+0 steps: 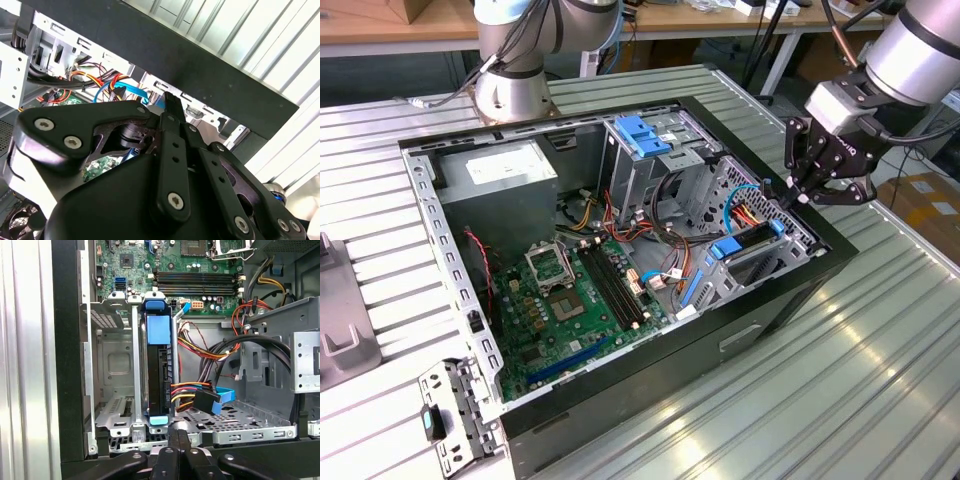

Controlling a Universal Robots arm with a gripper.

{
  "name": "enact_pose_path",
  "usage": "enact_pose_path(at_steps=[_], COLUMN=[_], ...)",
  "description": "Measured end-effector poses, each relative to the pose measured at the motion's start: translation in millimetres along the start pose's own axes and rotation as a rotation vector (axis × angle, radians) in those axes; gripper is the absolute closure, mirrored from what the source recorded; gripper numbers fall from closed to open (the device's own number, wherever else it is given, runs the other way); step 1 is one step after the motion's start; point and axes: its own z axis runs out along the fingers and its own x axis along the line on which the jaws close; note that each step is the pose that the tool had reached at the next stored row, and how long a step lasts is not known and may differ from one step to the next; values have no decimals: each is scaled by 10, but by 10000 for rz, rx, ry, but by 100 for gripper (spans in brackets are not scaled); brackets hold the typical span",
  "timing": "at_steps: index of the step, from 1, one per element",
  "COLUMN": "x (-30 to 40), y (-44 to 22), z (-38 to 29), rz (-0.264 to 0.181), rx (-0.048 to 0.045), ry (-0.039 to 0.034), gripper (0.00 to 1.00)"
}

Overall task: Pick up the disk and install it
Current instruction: 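Insert the second disk wire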

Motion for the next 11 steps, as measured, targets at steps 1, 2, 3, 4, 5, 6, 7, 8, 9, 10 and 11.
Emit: enact_pose_path(at_steps=[1, 2, 3, 4, 5, 6, 7, 8, 9, 10, 11], x=[0, 0, 0, 0, 0, -1, -3, -7, -12, -19, -29], y=[0, -1, -1, -1, -1, 0, 2, 5, 7, 9, 12], z=[0, 0, 0, 0, 0, 0, -3, -13, -20, -29, -40], rz=[0, 0, 0, 0, -1, -2, -1, 0, 0, -1, 0], rx=[0, 0, 0, 0, 0, 0, 0, 0, 0, 0, 1], ry=[-1, 0, 0, 0, 0, -1, 2, 0, -2, -1, -1], gripper=[90, 90, 90, 90, 90, 90, 90, 90, 90, 90, 90])
